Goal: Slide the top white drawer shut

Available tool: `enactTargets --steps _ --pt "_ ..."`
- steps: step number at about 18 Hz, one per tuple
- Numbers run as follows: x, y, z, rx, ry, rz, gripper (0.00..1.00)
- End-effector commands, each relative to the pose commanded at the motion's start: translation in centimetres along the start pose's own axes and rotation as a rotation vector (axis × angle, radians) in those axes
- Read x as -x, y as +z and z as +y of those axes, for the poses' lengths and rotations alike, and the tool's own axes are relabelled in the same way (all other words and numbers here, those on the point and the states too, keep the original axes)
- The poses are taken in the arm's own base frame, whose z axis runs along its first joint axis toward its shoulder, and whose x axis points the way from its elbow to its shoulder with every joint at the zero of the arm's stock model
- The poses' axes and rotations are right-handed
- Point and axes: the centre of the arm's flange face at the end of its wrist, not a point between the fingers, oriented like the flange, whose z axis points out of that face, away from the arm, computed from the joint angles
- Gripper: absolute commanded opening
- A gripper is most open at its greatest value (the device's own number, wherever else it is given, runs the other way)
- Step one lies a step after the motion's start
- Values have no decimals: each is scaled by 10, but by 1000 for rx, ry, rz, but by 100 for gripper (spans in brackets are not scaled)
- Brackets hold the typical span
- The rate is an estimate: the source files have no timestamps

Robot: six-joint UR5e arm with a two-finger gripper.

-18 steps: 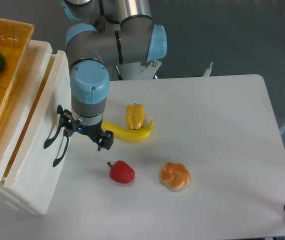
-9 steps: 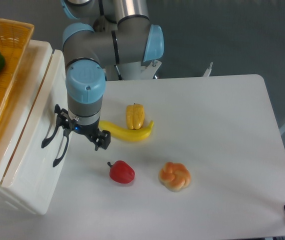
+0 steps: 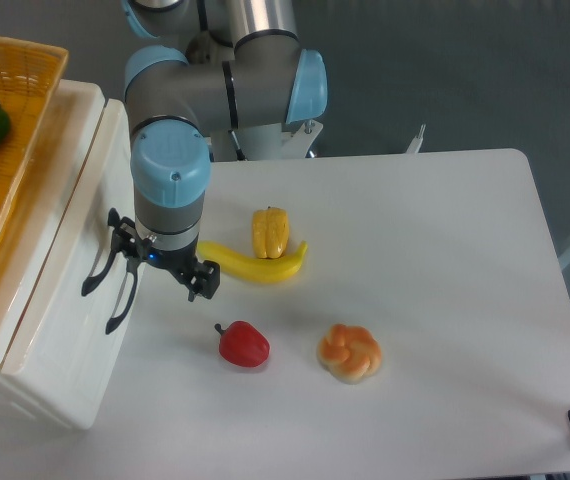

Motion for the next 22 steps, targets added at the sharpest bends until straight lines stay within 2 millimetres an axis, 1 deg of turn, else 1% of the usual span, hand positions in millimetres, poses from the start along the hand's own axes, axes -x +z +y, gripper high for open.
enactTargets --steps 4,13,20,22 --pt "-1 3 0 5 -1 4 100" --pt "-3 2 -1 -13 -4 26 100" --pt "-1 1 0 -7 -5 25 100" --pt "3 0 1 -4 -4 14 100"
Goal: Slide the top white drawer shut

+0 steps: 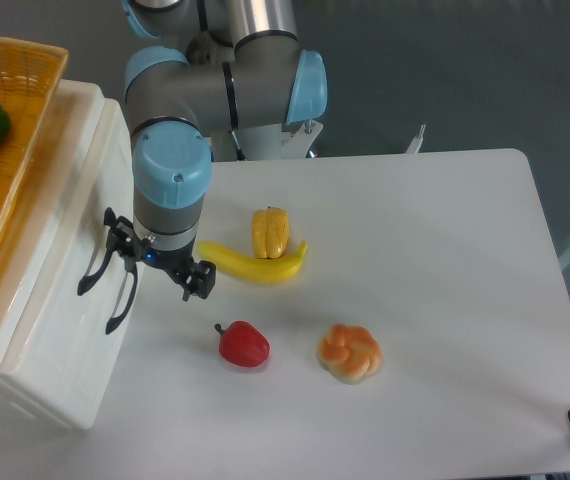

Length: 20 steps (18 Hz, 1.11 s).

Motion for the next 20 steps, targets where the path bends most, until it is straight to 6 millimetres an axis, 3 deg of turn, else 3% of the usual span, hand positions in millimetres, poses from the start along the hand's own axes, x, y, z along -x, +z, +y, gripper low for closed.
enactTargets --steps 8,11,20 --pt "64 -41 18 -2 -23 -112 100" --pt "88 -47 31 -2 -54 -127 100" --pt "172 -90 81 -9 181 -188 100"
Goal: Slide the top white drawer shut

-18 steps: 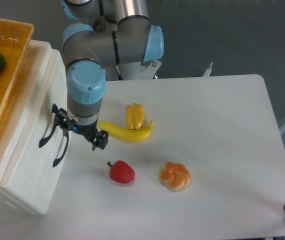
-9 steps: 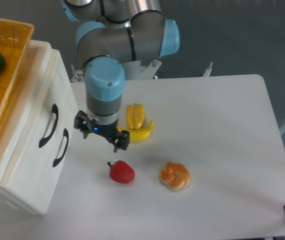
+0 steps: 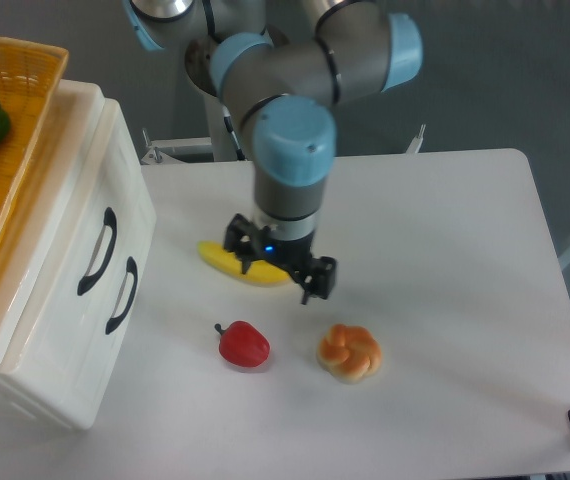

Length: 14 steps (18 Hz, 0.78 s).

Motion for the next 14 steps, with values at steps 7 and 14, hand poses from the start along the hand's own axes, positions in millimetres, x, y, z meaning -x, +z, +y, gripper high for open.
enactTargets --steps 7,14 --pt "36 -12 55 121 250 -52 100" --pt "74 -41 133 109 347 -61 100"
